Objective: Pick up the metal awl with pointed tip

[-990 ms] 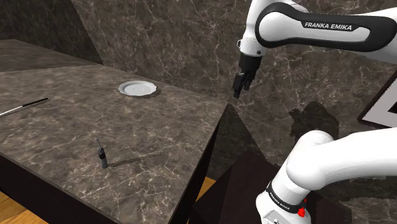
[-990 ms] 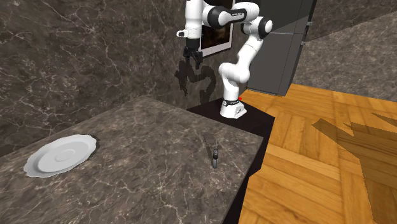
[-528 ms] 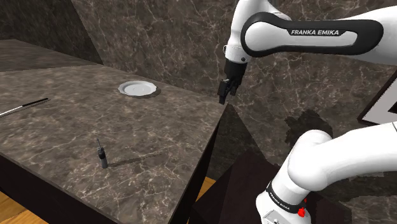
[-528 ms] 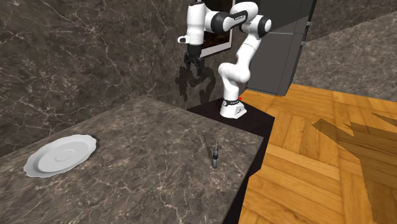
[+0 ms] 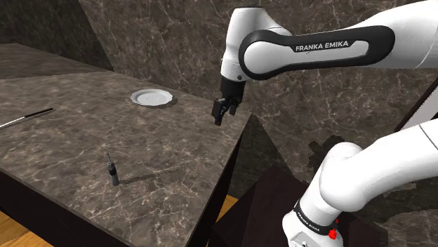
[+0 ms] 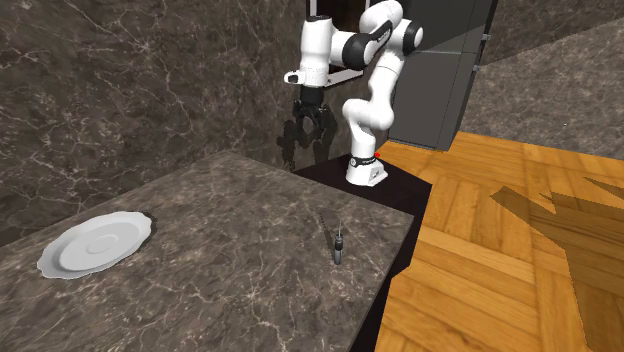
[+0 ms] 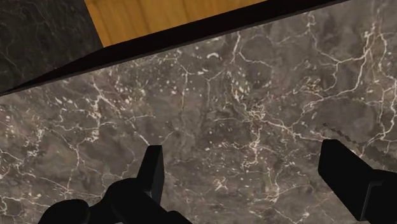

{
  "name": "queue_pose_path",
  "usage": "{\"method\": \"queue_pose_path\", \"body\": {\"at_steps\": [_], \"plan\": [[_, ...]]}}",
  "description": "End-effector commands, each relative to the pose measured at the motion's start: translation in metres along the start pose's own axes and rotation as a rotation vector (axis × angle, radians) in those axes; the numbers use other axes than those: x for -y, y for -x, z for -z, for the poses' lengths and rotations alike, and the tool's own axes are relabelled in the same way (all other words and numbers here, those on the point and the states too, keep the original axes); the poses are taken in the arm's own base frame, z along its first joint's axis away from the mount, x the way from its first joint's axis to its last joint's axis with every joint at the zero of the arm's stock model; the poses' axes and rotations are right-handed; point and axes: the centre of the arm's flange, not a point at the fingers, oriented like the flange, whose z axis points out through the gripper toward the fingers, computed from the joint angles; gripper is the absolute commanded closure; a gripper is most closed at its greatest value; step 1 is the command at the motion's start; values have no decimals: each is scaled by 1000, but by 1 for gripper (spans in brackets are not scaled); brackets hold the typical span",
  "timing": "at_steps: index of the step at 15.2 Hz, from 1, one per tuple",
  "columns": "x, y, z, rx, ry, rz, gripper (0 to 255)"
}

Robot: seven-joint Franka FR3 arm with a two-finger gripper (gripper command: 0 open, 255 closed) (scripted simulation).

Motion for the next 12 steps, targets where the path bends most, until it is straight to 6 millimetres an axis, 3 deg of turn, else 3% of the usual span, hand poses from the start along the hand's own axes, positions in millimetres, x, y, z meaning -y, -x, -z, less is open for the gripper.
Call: {"method": "queue_pose_path", "body": {"at_steps": [1,12], "plan": [[20,-11,-9,-13,-6,7,0],[137,-71,-48,-78,-33,47,0]]}}
